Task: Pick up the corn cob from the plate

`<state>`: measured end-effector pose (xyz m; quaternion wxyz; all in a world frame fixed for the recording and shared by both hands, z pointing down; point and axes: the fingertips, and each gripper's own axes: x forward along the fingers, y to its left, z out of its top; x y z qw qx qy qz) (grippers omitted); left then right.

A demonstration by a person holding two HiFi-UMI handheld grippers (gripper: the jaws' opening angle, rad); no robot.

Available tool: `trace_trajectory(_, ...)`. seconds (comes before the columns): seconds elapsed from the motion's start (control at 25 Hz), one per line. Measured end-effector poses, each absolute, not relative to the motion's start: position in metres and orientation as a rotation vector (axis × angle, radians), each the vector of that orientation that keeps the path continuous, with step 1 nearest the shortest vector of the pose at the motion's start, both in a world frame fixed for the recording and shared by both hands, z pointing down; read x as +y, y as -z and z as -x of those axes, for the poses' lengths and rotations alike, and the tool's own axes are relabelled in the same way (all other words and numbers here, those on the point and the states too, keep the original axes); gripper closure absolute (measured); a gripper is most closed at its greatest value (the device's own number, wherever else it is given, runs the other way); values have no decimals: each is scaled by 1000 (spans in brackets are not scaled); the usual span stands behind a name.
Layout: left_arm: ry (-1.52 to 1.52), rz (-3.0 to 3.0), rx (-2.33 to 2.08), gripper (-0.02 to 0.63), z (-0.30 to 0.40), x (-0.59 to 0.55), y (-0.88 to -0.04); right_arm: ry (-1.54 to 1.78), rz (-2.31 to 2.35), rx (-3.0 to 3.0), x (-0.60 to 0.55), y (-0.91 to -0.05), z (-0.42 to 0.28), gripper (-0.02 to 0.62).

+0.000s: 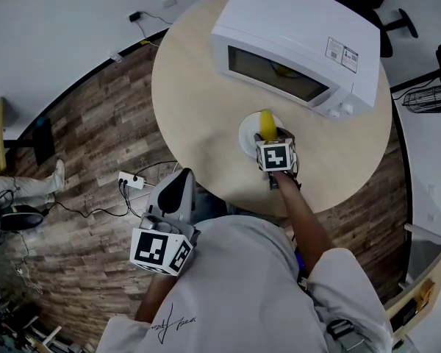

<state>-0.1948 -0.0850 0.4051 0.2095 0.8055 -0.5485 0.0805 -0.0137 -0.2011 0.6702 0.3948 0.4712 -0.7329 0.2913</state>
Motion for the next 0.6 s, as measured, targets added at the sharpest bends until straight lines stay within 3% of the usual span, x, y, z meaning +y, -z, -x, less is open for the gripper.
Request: trace_trajectory(0.6, -237, -2246, -1482, 615, 193, -96, -409, -773, -1240, -1815, -214, -674, 13, 308)
